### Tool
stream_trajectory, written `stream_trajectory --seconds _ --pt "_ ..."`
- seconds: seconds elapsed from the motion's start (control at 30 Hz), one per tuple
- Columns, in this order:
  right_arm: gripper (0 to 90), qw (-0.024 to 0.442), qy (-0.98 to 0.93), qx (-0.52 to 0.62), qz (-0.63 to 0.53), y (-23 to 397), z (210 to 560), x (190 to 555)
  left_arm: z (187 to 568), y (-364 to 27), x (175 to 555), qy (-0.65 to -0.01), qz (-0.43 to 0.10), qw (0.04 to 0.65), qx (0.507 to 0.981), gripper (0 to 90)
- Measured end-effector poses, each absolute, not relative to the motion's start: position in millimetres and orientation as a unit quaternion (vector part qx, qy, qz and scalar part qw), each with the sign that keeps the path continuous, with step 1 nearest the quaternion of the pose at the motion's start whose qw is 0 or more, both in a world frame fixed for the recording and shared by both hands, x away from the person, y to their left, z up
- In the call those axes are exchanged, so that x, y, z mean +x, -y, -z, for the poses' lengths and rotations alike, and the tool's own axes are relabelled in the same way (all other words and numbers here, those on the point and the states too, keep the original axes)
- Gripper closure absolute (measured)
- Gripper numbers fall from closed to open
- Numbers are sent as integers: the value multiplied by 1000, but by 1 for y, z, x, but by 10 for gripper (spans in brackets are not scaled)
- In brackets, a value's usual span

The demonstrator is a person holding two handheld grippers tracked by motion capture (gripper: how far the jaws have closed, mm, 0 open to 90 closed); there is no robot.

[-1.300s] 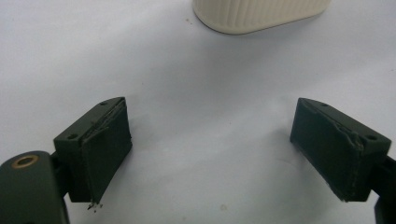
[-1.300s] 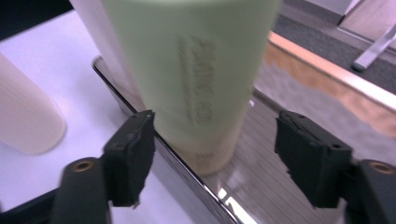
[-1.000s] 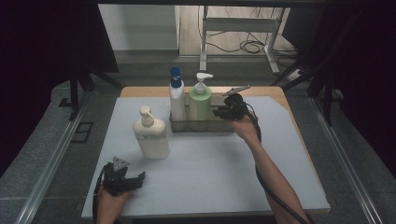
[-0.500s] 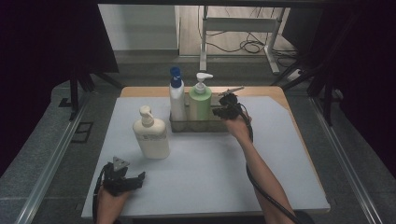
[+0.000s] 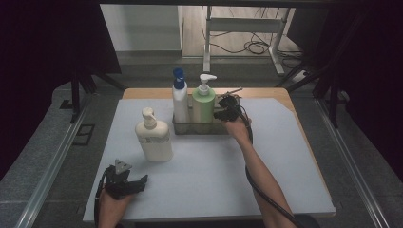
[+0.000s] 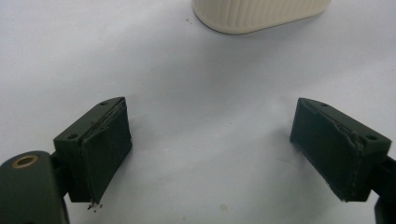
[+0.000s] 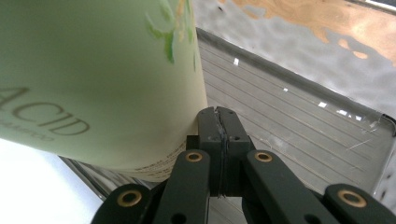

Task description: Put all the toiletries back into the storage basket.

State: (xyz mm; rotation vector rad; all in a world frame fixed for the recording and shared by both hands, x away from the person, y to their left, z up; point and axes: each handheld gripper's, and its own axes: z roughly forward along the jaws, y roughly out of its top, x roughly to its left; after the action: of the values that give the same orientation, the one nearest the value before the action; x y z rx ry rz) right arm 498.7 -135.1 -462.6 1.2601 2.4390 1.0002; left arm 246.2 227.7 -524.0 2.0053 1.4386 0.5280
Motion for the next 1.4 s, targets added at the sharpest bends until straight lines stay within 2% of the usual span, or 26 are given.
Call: stream_trajectory --seconds 0.9,1.4 --pt "900 111 -835 421 -337 122 460 494 524 -228 246 -543 -199 304 757 119" --pt "752 121 -831 403 -364 136 453 486 524 -228 246 -543 -199 303 757 119"
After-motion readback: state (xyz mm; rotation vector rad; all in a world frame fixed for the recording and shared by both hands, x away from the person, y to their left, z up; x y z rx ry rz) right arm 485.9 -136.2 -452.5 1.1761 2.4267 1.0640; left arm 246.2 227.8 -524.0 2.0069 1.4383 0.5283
